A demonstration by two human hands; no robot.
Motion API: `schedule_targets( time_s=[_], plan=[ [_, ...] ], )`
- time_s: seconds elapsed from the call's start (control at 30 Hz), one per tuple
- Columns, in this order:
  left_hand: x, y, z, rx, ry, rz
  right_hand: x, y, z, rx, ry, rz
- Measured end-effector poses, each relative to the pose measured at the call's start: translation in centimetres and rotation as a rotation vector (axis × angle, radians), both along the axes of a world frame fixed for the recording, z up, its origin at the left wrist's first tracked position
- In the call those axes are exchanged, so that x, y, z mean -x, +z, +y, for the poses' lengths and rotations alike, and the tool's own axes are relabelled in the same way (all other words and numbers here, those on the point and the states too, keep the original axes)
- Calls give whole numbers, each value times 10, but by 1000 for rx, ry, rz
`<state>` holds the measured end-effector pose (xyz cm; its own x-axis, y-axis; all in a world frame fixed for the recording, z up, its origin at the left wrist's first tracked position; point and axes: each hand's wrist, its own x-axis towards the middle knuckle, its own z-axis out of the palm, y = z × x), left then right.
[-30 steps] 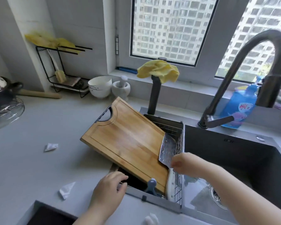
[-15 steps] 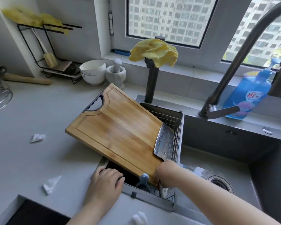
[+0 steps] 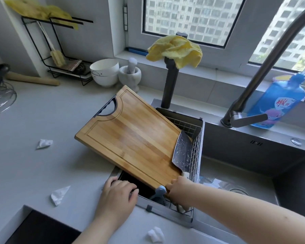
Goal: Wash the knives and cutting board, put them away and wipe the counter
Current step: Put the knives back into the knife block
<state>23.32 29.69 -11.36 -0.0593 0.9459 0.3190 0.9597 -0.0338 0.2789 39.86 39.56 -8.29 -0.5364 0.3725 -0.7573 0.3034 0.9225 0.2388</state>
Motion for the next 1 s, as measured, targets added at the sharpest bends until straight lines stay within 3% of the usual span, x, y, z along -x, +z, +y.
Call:
schedule_targets(
  time_s=[0.33, 0.57, 0.7, 0.83, 1.0],
  plan=[
    [0, -2, 0, -39, -8, 37, -1, 28, 3, -55, 74, 44],
    [1, -1, 0, -43, -25, 36, -8, 43, 6, -212, 112, 520],
    [1, -2, 0, -35, -21, 38, -5, 49, 8, -256, -70, 786],
    [1, -2, 1, -40, -15, 35, 3, 94, 18, -168, -559, 1035],
    [2, -5, 1, -23, -9, 40, 12, 160, 38, -119, -737, 1214]
  ],
)
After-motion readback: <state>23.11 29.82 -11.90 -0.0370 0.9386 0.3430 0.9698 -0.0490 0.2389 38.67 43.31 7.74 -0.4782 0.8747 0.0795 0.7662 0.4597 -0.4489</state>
